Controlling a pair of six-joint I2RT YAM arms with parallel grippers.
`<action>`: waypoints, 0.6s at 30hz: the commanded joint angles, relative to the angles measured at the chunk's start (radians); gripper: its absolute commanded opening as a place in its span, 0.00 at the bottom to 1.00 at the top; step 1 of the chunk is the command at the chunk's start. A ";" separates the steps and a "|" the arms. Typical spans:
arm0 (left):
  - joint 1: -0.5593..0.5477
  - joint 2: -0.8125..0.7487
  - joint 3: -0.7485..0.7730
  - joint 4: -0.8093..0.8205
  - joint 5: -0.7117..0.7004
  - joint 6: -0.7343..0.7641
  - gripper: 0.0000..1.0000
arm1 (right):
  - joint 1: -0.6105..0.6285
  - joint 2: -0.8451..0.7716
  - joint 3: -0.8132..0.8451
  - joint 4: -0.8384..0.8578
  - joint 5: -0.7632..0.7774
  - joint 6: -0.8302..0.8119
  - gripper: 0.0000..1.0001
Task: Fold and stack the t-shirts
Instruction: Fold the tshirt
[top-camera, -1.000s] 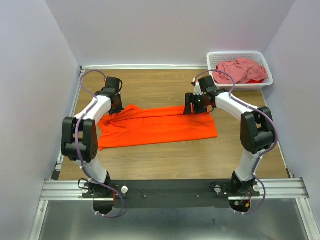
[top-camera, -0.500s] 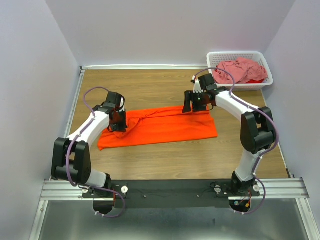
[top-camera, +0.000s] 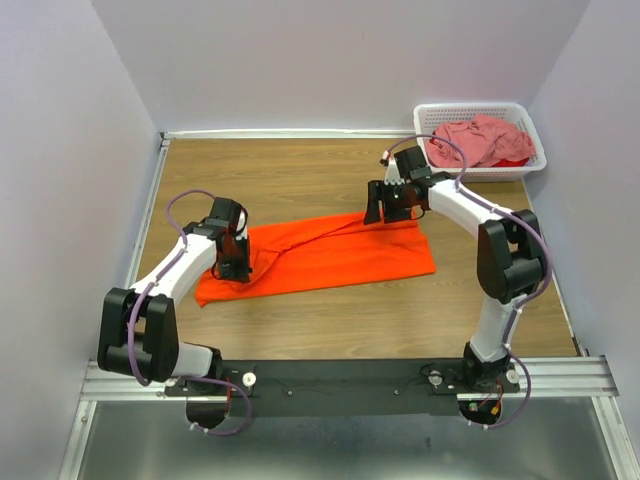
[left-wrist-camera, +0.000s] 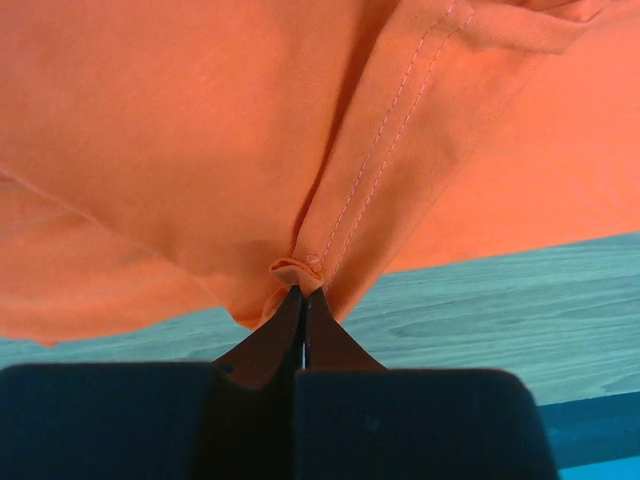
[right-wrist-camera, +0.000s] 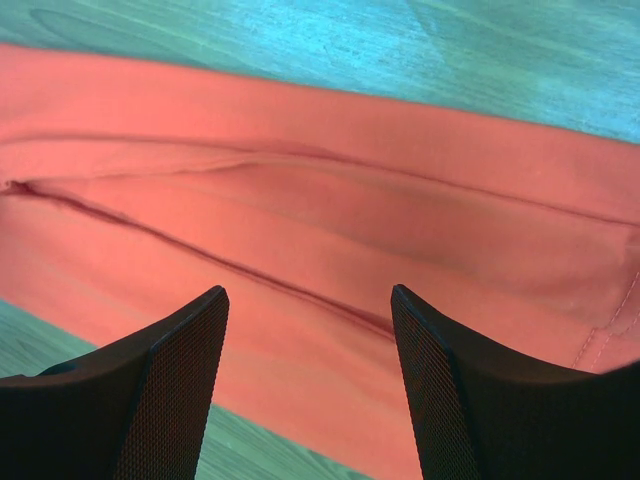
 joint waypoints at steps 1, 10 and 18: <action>-0.007 0.015 -0.022 0.017 0.046 0.014 0.05 | 0.009 0.043 0.053 -0.009 0.036 0.012 0.73; -0.007 0.011 -0.009 -0.005 0.033 0.027 0.08 | 0.071 0.139 0.183 -0.011 0.114 -0.010 0.68; -0.005 -0.011 0.010 -0.036 0.023 0.030 0.03 | 0.144 0.242 0.302 -0.014 0.131 -0.024 0.59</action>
